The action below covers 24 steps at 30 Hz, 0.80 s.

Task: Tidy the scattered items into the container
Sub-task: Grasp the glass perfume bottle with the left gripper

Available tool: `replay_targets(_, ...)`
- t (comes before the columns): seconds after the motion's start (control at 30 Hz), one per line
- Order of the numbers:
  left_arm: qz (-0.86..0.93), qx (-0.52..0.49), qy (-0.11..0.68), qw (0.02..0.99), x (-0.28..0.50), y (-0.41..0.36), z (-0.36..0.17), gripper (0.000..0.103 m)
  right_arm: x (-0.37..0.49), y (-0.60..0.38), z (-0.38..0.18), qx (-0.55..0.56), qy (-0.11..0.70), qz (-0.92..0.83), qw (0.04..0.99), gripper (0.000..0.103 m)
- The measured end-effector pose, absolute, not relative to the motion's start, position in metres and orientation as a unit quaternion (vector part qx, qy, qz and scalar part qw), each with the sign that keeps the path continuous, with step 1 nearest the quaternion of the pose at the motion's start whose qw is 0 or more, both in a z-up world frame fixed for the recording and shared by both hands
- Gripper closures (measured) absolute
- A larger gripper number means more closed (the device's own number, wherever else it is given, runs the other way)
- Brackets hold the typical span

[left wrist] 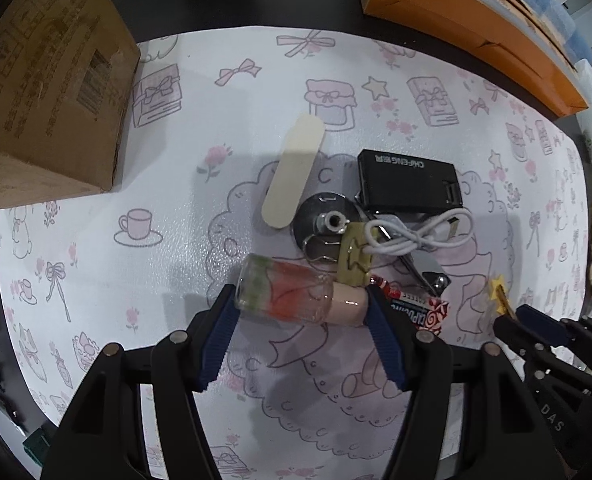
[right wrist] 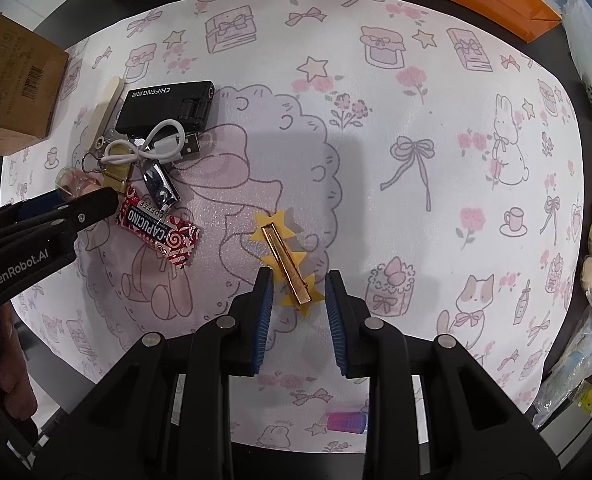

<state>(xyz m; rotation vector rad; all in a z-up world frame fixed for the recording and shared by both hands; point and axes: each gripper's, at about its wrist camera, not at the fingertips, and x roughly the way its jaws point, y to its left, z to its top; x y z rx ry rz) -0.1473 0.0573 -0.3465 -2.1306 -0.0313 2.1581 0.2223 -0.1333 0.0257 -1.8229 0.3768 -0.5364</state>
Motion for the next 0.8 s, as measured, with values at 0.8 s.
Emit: replay_targets(0.8, 0.755, -0.652, -0.029, 0.069, -0.092, 0.052, -0.21, 0.041, 0.13, 0.001, -0.031, -0.791, 0.135, -0.146, 0.579, 0.076)
